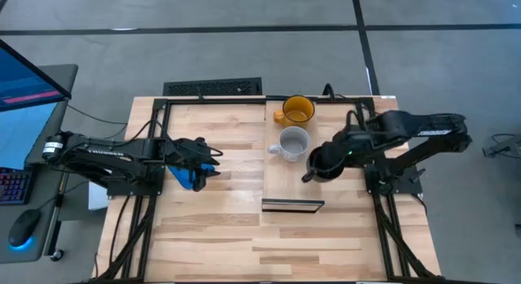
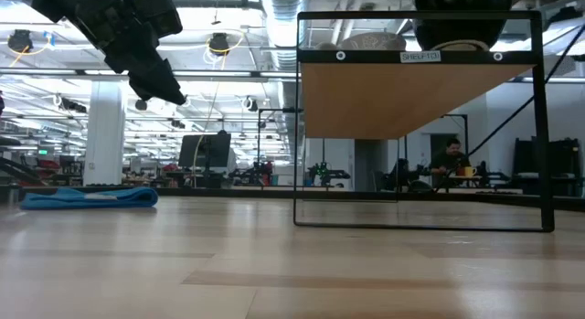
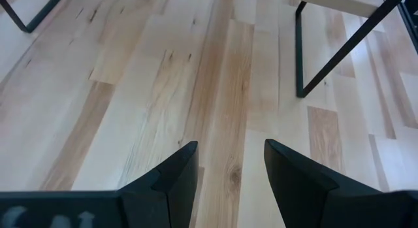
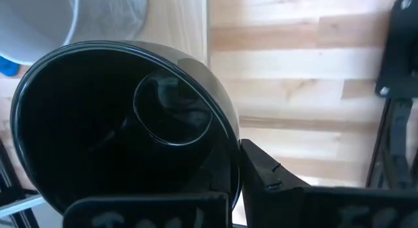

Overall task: Stack small to large cups/mugs on shelf
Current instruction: Put the black mug on the shelf

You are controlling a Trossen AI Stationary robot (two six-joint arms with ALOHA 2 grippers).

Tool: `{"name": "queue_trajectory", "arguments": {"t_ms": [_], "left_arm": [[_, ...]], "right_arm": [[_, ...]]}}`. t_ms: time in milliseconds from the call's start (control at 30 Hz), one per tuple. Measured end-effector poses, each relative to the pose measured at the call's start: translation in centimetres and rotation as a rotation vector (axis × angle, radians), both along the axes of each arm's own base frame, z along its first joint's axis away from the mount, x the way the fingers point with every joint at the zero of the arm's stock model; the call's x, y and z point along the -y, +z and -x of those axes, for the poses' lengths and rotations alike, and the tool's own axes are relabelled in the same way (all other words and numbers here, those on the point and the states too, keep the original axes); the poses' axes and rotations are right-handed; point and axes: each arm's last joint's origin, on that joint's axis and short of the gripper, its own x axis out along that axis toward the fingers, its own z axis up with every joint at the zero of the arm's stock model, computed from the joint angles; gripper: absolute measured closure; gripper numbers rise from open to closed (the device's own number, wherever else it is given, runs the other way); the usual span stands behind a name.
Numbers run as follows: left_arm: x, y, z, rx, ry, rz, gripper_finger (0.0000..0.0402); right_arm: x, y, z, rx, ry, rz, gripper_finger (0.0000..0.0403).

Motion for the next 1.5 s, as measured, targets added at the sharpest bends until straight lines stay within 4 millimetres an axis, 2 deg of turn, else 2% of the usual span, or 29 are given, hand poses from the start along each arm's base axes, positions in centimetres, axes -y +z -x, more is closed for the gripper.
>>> {"name": "queue_trajectory", "arguments": {"t_ms": [433,833,1167,1367,1500], "left_arm": [[0.0,0.0,0.0,-0.002,0.032,0.040,0.0235],[0.0,0.0,0.0,-0.003,0.033,0.041,0.0235],[0.0,-0.1,0.1,-0.015,0.028,0.035,0.0235],[0.0,-0.1,0.1,-0.017,0.027,0.035,0.0235],[0.0,-0.2,0.2,-0.027,0.021,0.027,0.0235]], "right_arm": [[-2.9,-2.1,-4.4,-0.002,-0.100,-0.056,0.0380],[-3.9,-3.5,-6.8,0.009,-0.142,-0.073,0.0380],[-4.0,-4.1,-7.5,-0.006,-0.142,-0.068,0.0379],[-4.0,-4.1,-7.5,-0.004,-0.137,-0.068,0.0345],[-4.1,-4.1,-7.6,0.002,-0.134,-0.069,0.0336]]}}
